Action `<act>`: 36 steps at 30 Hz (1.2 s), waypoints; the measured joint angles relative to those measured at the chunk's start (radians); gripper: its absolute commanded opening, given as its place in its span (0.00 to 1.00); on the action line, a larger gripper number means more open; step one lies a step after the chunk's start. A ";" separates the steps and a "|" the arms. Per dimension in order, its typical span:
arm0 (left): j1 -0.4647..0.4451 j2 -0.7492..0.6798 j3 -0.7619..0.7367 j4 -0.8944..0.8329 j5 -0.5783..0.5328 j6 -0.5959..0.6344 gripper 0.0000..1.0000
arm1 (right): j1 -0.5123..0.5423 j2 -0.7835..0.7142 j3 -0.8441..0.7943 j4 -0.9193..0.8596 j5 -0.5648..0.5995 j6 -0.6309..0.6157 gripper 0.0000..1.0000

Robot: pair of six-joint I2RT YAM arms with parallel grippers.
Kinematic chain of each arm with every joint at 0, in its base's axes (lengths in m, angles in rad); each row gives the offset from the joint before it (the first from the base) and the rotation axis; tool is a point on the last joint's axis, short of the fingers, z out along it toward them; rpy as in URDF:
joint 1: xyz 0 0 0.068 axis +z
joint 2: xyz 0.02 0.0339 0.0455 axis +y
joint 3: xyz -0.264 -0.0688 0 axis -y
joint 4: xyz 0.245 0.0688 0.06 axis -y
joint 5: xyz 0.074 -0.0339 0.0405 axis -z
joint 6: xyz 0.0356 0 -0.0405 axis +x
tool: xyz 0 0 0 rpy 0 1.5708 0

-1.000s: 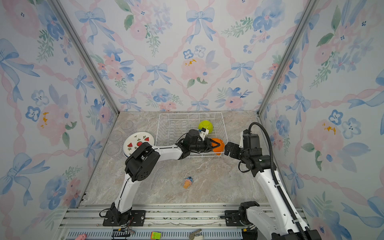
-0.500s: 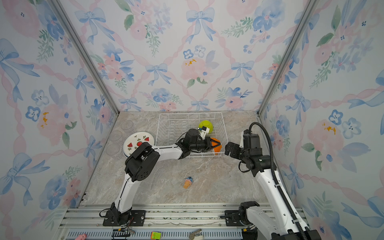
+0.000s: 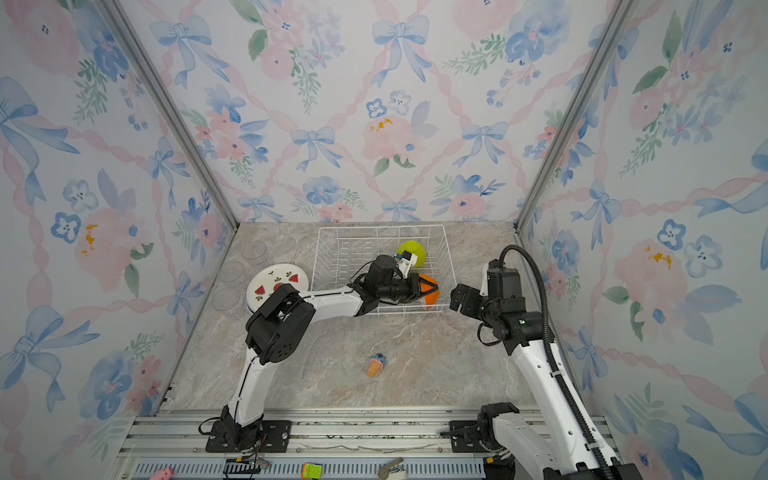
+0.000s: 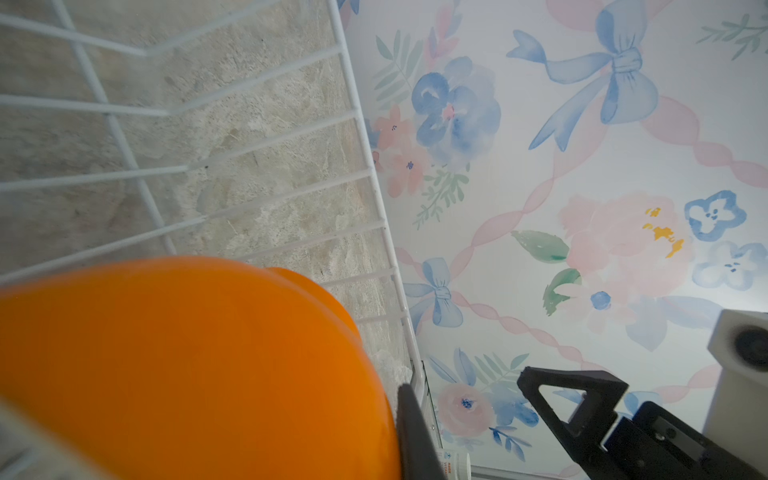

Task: Unload the mixed dishes from the dish rack
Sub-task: 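Grasp the orange bowl rim with the left gripper and tilt it up, then lift the orange bowl out of the rack and carry it toward the plates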

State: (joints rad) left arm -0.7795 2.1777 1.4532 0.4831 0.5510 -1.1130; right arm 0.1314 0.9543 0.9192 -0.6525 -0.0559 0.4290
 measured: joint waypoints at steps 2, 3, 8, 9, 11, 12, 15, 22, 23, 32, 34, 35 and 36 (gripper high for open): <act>0.000 -0.019 0.000 -0.042 -0.016 0.031 0.00 | 0.000 -0.005 0.000 0.000 -0.001 0.002 0.97; 0.000 -0.029 0.000 -0.062 -0.025 0.048 0.00 | 0.000 -0.009 0.000 0.000 -0.001 0.004 0.97; 0.000 -0.067 0.033 -0.185 -0.077 0.139 0.00 | 0.003 -0.023 0.000 -0.001 -0.001 0.013 0.97; 0.000 -0.074 0.047 -0.217 -0.093 0.163 0.00 | 0.006 -0.023 0.000 -0.001 -0.001 0.014 0.97; 0.000 -0.085 0.069 -0.269 -0.124 0.203 0.00 | 0.014 -0.023 0.000 -0.001 -0.001 0.016 0.97; 0.000 -0.093 0.079 -0.295 -0.141 0.225 0.00 | 0.018 -0.023 0.000 -0.002 -0.001 0.017 0.97; 0.000 -0.119 0.093 -0.360 -0.191 0.285 0.00 | 0.037 -0.022 0.005 -0.002 0.000 0.018 0.97; 0.005 -0.237 0.082 -0.479 -0.318 0.420 0.00 | 0.092 -0.008 0.051 -0.002 0.008 0.036 0.97; 0.009 -0.262 0.073 -0.488 -0.332 0.436 0.00 | 0.102 -0.006 0.056 -0.001 0.011 0.038 0.97; 0.106 -0.542 -0.076 -0.531 -0.465 0.532 0.00 | 0.212 0.043 0.081 0.030 0.023 0.097 0.97; 0.137 -0.598 -0.126 -0.539 -0.492 0.538 0.00 | 0.245 0.061 0.103 0.042 0.029 0.112 0.97; 0.149 -0.624 -0.152 -0.543 -0.505 0.541 0.00 | 0.262 0.067 0.116 0.048 0.034 0.117 0.97; 0.163 -0.652 -0.179 -0.554 -0.521 0.545 0.00 | 0.278 0.072 0.127 0.056 0.037 0.122 0.97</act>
State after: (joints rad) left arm -0.6170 1.5261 1.2739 -0.0704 0.0303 -0.5678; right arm 0.4091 1.0264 1.0466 -0.5964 -0.0185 0.5510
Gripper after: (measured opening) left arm 0.103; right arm 0.968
